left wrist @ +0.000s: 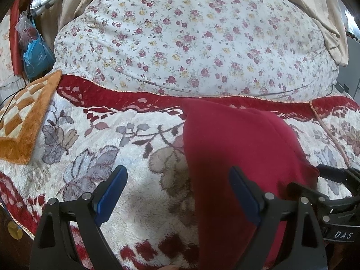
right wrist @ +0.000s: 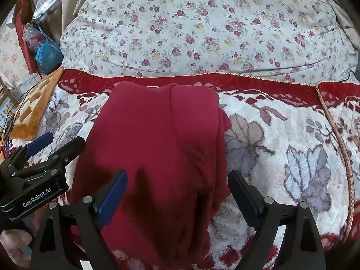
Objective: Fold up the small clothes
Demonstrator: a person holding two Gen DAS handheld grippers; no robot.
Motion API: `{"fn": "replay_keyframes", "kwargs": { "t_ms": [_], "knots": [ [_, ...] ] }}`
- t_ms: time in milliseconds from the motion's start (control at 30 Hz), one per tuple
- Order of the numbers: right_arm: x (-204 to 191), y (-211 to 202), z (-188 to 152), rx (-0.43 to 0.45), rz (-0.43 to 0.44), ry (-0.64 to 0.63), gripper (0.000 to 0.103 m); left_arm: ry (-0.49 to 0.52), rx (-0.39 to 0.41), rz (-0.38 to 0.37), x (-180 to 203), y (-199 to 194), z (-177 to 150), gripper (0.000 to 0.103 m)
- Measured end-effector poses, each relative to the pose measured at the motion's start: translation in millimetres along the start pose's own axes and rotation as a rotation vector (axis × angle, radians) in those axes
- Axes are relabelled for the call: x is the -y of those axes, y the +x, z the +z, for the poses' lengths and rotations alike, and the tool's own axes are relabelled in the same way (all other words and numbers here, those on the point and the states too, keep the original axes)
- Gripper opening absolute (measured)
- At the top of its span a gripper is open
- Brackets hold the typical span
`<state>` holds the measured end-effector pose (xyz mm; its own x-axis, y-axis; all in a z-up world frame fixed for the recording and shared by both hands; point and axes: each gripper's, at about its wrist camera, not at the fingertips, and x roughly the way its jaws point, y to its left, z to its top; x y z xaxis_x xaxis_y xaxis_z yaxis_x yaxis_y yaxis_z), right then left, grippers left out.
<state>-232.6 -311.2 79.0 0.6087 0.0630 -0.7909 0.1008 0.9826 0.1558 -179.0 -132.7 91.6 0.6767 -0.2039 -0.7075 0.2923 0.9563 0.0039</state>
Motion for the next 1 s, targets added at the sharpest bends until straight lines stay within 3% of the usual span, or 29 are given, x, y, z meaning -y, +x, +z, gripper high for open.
{"fn": "replay_keyframes", "kwargs": {
  "t_ms": [1000],
  "knots": [
    [2.5, 4.0, 0.2, -0.005, 0.002, 0.007, 0.094, 0.003, -0.014, 0.0, 4.1, 4.1, -0.4, 0.09]
  ]
}}
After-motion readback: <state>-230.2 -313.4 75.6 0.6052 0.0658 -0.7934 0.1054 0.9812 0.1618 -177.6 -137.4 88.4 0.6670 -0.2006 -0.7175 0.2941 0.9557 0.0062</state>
